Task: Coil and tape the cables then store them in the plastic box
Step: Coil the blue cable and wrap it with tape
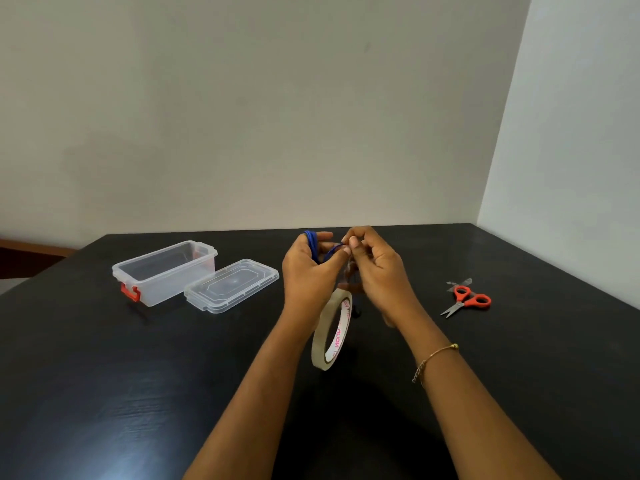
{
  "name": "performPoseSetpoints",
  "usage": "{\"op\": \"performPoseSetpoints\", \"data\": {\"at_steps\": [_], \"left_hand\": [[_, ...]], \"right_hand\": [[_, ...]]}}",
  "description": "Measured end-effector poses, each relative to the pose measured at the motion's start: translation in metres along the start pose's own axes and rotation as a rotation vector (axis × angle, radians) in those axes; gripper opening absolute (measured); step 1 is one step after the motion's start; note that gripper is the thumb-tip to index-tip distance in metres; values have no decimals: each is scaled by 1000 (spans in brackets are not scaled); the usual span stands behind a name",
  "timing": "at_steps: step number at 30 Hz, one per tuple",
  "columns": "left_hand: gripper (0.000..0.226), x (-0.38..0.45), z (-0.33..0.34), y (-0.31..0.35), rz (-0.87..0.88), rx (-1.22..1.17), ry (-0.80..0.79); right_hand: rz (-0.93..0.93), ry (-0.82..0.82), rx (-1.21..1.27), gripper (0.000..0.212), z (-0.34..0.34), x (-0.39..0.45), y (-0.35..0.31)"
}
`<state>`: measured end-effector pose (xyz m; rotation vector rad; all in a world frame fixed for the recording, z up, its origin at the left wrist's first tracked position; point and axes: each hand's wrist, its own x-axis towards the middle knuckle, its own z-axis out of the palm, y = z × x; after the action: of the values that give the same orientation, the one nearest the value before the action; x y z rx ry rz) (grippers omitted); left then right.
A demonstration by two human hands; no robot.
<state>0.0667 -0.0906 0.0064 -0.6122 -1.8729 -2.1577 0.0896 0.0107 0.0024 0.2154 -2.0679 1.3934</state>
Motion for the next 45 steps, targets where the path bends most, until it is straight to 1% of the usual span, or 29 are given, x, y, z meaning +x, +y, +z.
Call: {"op": "performPoseSetpoints", "data": {"at_steps": [2,5,8,10,12,15,17,20,22,25,27,29,31,33,34,35,37,38,39,41,43,45], "left_hand": [[23,-1,1,0,14,-23,30],[23,-1,0,1,22,-83,87],[26,1,-3,0,21,-86,167],[27,4,-4,-2,9,-89,212],[26,5,-4,-4,1,-83,245],[27,6,-4,-6,30,-69,271],[28,5,-4,-5,76,-54,275],[30,4,-3,-4,132,-36,275],[30,3,-3,-2,159,-25,284],[29,5,-5,1,213,-8,317],[29,6,-7,2,214,-12,316],[29,7,-8,2,185,-26,283],[27,7,-8,1,172,-33,250],[26,6,-6,2,172,-36,206],[25,5,-5,2,169,-38,185],[25,4,-3,2,166,-38,163],[25,4,0,1,167,-21,126],[25,4,1,1,169,-10,114],[26,4,3,0,171,-4,109],[26,5,4,0,174,-5,112],[26,6,4,0,170,-8,120],[26,7,3,0,163,-14,124]], "right_hand": [[42,-28,69,17,2,-1,-2],[95,-106,159,28,3,-2,2],[82,-251,9,34,2,-4,6],[70,-310,-77,41,2,-5,9],[58,-335,-135,53,4,-5,10],[38,-302,-199,65,8,-5,11],[11,-251,-222,65,11,-5,12],[-45,-189,-218,59,15,-7,12],[-62,-182,-221,57,17,-8,14],[-14,-251,-218,59,18,-11,17],[11,-270,-210,57,21,-12,20],[33,-267,-210,57,23,-12,19],[83,-304,-175,57,20,-10,17],[138,-297,-144,52,13,-7,17],[148,-242,-174,47,6,-4,20],[147,-151,-262,43,-3,-1,25],[180,33,-576,39,-25,4,42],[235,87,-754,39,-40,3,52],[309,112,-898,39,-54,2,63],[470,111,-1042,40,-77,-3,81],[605,70,-1067,41,-89,-7,92],[694,15,-1078,38,-92,-7,95]]}}
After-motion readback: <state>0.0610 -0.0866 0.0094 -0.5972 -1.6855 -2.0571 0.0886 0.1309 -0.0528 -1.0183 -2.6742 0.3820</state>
